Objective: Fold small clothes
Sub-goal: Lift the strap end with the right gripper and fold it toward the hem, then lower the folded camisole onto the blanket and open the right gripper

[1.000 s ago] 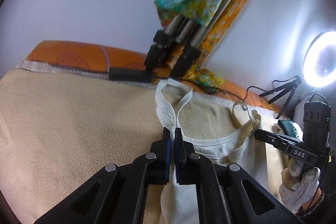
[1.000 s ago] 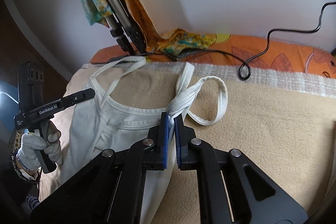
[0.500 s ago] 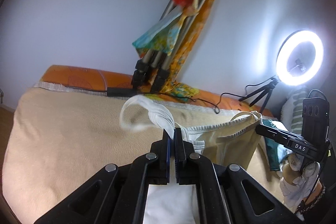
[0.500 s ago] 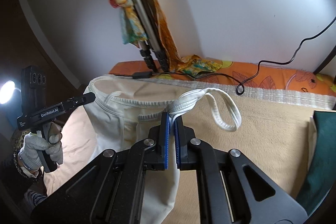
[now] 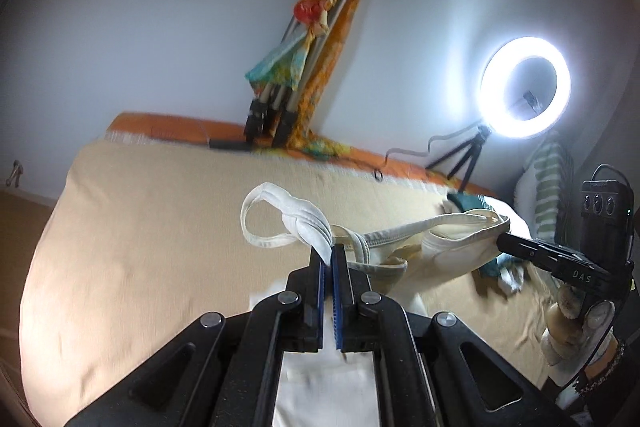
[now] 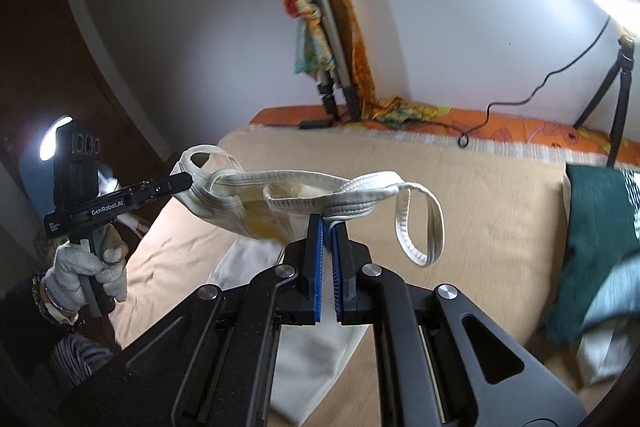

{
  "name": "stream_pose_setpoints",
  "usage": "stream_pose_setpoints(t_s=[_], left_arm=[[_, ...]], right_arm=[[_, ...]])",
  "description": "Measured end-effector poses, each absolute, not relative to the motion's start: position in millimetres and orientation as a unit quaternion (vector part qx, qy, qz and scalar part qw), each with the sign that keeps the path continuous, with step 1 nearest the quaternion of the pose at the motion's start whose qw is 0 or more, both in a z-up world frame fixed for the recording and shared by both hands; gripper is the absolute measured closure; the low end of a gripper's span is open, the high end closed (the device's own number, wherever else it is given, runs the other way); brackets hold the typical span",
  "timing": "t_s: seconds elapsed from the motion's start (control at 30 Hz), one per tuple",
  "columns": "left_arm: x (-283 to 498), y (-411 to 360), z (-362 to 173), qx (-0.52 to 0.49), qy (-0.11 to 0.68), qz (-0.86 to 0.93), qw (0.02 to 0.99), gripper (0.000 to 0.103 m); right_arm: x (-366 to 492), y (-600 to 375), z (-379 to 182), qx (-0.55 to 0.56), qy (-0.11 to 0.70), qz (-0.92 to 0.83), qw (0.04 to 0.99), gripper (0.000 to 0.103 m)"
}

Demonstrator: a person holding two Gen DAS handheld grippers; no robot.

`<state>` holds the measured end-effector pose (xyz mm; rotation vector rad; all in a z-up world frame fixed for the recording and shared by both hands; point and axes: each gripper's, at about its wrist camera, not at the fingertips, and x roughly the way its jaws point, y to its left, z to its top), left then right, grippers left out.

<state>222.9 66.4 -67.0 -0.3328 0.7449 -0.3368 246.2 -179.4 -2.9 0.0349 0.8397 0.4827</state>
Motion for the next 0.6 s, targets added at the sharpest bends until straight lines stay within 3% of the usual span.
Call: stream_pose_setpoints(t_s=[0.4,0.47,0.53,0.6], left_arm=[[133.4,64.7,-112.4,-0.141,0.410,-0.162,0.887,0.103],[122.5,67.7,-119.9,-0.136,0.427,-0.160,0.880,0.095],[111.6,70.8,-125.3,-0.133,0.442,-0.160,0.872,0.079],[98.8,74.5,-125.7,-0.128,0.452,-0.162,0.868,0.078]], right_arm=[[153.0,-158.6,-53.0,-0.032,0.450,0.232,0.862,0.098],[142.3,-160.1,-58.2,-0.041,0.459,0.223,0.859,0.097],[136.2,-164.7,-61.5,-0.033,0.478,0.223,0.849,0.097],[128.5,-169.0,-61.2,-0.031,0.493,0.228,0.839,0.097]])
